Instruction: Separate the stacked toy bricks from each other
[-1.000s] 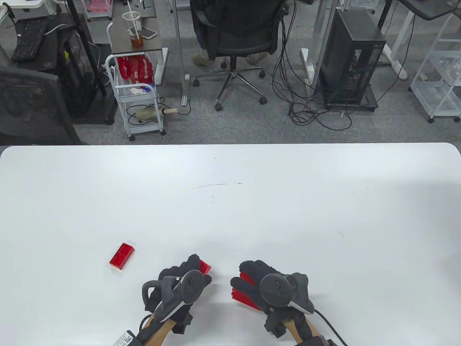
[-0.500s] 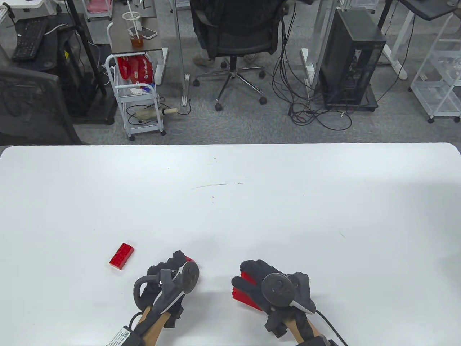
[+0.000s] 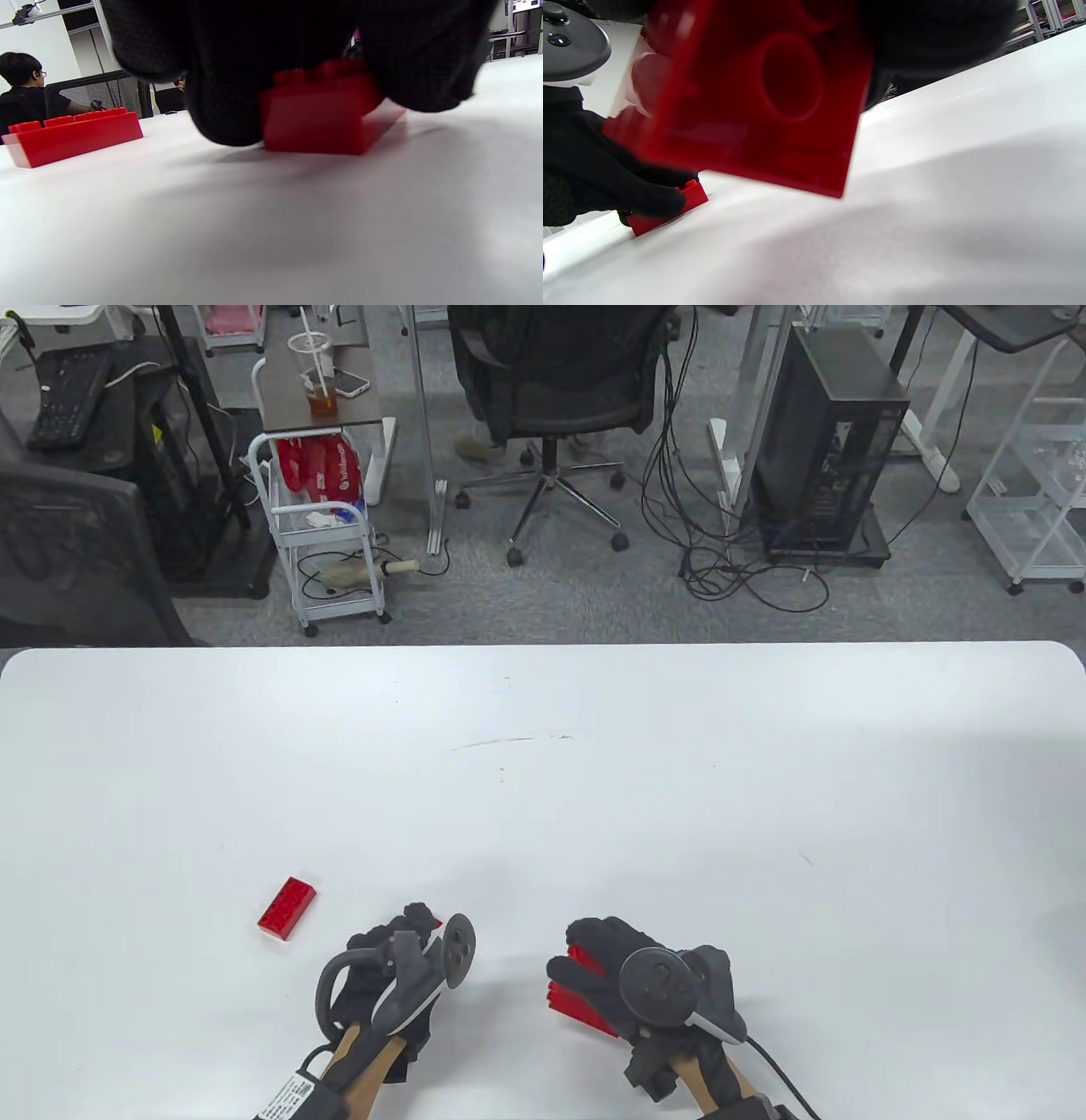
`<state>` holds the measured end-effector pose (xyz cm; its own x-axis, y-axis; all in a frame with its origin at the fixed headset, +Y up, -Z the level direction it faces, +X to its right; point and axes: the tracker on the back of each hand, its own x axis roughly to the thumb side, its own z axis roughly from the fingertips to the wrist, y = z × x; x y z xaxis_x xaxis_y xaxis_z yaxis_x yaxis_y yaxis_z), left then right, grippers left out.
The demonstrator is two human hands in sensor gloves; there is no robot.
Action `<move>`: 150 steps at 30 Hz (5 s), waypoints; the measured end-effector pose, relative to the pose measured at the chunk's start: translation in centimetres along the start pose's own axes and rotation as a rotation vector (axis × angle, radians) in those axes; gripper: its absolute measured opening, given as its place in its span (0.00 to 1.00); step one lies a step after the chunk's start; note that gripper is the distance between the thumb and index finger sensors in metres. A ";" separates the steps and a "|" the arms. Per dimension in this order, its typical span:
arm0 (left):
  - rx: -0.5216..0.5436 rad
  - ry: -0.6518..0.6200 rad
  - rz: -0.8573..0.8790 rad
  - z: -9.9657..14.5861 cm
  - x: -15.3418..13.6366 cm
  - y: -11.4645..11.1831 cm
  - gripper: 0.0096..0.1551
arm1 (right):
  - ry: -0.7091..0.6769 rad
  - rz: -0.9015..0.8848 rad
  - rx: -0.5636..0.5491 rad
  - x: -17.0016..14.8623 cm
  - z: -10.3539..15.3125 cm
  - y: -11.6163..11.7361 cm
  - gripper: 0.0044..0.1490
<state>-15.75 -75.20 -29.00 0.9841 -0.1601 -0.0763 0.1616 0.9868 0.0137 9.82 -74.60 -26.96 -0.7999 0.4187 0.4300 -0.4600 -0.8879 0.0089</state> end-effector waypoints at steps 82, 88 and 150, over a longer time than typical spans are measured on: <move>0.125 -0.491 0.645 5.9 2.7 4.4 0.47 | -0.116 -0.072 -0.065 2.0 0.7 -0.3 0.42; 0.105 -0.483 0.573 5.1 2.9 4.5 0.47 | -0.084 -0.075 -0.032 1.3 0.3 -0.2 0.43; -0.428 0.042 0.001 -15.5 3.5 2.0 0.46 | -0.039 -0.133 -0.047 -0.5 0.2 -2.1 0.42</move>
<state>-13.10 -73.40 -44.71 0.9790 -0.1664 -0.1174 0.1066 0.9100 -0.4007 11.25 -72.99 -27.03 -0.7155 0.5232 0.4629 -0.5789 -0.8150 0.0263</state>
